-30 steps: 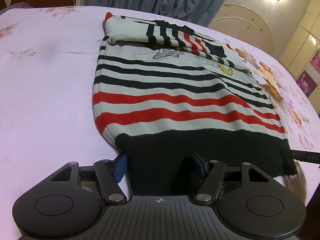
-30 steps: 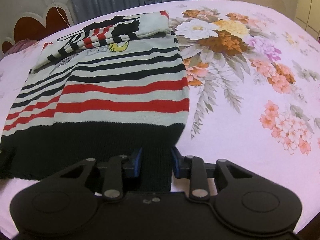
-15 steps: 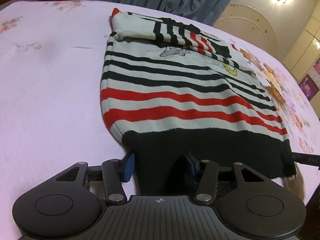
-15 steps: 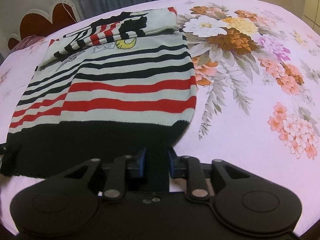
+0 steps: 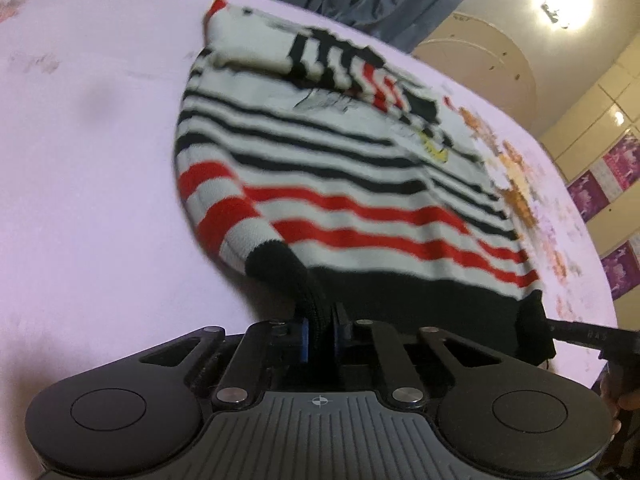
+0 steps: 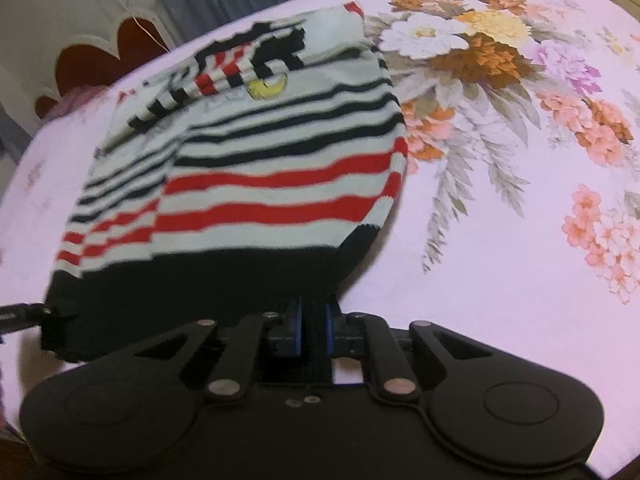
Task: Fold small clothes
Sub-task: 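Lift the black hem with both tools and fold it over onto the collar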
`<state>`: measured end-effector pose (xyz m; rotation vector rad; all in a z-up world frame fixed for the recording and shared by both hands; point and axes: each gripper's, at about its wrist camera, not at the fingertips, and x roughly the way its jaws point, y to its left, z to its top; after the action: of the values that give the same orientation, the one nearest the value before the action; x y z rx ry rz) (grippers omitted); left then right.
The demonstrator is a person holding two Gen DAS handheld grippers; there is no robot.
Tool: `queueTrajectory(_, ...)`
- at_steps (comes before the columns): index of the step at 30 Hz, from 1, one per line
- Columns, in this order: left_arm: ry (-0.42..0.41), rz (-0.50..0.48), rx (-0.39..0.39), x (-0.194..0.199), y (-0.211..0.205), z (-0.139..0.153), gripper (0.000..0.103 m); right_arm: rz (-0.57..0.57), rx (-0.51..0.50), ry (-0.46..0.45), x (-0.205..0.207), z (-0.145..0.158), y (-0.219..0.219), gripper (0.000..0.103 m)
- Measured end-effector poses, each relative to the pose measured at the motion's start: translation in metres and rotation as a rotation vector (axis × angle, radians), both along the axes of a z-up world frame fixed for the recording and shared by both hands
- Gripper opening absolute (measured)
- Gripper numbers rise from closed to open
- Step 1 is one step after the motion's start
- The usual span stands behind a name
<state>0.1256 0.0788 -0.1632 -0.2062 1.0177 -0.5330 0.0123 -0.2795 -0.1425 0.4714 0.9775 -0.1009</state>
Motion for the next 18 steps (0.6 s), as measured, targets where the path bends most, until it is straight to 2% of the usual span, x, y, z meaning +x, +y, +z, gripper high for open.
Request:
queueTrajectory(4,-0.066,-0.006,-0.034,0.009,-0.006,0.024,0.009,-0.010,0.026,-0.083,0.008,0.021,-0.009,0.010)
queueTrajectory(10,-0.180,0.014,-0.075,0.045,-0.017,0.059,0.010,-0.016,0.024,-0.213,0.035,0.054,-0.026,0.010)
queueTrajectory(18,-0.277,0.093,-0.124,0.116,-0.033,0.082,0.010,-0.059,0.032,-0.322,0.105,0.076,-0.057,0.010)
